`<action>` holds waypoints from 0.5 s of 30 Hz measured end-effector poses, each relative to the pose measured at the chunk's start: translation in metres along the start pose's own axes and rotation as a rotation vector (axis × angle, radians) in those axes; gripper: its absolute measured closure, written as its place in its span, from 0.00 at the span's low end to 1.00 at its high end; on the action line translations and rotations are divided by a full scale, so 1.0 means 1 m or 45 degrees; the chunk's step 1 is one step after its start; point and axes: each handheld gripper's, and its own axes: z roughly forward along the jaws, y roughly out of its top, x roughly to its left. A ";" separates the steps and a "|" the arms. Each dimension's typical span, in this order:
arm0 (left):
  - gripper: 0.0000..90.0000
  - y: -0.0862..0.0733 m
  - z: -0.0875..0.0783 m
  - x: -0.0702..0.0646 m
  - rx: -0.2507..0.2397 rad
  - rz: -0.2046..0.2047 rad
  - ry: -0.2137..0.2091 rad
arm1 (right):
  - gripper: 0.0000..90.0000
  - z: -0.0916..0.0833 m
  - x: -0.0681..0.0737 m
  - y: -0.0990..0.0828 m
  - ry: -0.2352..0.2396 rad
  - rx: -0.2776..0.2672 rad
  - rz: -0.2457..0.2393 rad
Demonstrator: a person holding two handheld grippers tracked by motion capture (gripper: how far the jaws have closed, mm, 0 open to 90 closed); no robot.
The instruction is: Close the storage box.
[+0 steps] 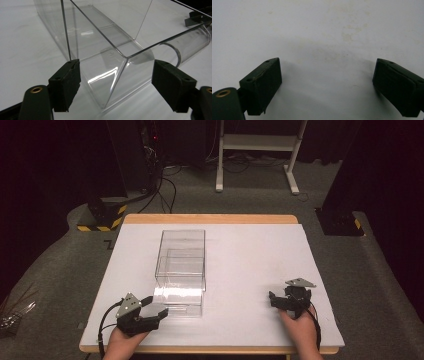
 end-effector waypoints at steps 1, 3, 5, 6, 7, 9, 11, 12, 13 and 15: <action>0.26 0.000 0.000 0.001 0.000 -0.010 -0.001 | 0.09 0.000 0.000 0.000 0.000 -0.001 -0.002; 0.24 0.000 0.002 0.002 0.004 -0.018 -0.005 | 0.09 0.000 0.000 0.000 0.000 0.000 0.000; 0.23 -0.001 0.003 0.002 0.010 -0.011 0.000 | 0.09 0.000 0.000 0.000 0.000 0.000 0.000; 0.23 -0.001 0.005 0.002 0.012 -0.014 0.002 | 0.09 0.000 0.000 0.000 0.000 -0.001 -0.002; 0.22 0.000 0.007 0.002 0.022 -0.011 0.009 | 0.09 0.000 0.000 0.000 0.000 -0.001 -0.002; 0.21 -0.001 0.009 0.002 0.024 -0.007 0.010 | 0.09 0.000 0.000 0.000 0.000 -0.001 -0.002; 0.19 -0.001 0.011 0.001 0.028 -0.013 0.017 | 0.09 0.000 0.000 0.000 0.000 -0.001 -0.002; 0.19 -0.001 0.011 0.001 0.028 -0.013 0.017 | 0.09 0.000 0.000 0.000 0.000 -0.001 -0.002; 0.18 -0.002 0.013 0.002 0.035 -0.012 0.025 | 0.09 0.000 0.000 0.000 0.000 -0.001 -0.002; 0.17 -0.003 0.014 0.002 0.043 -0.012 0.029 | 0.09 0.000 0.000 0.000 0.000 -0.001 -0.001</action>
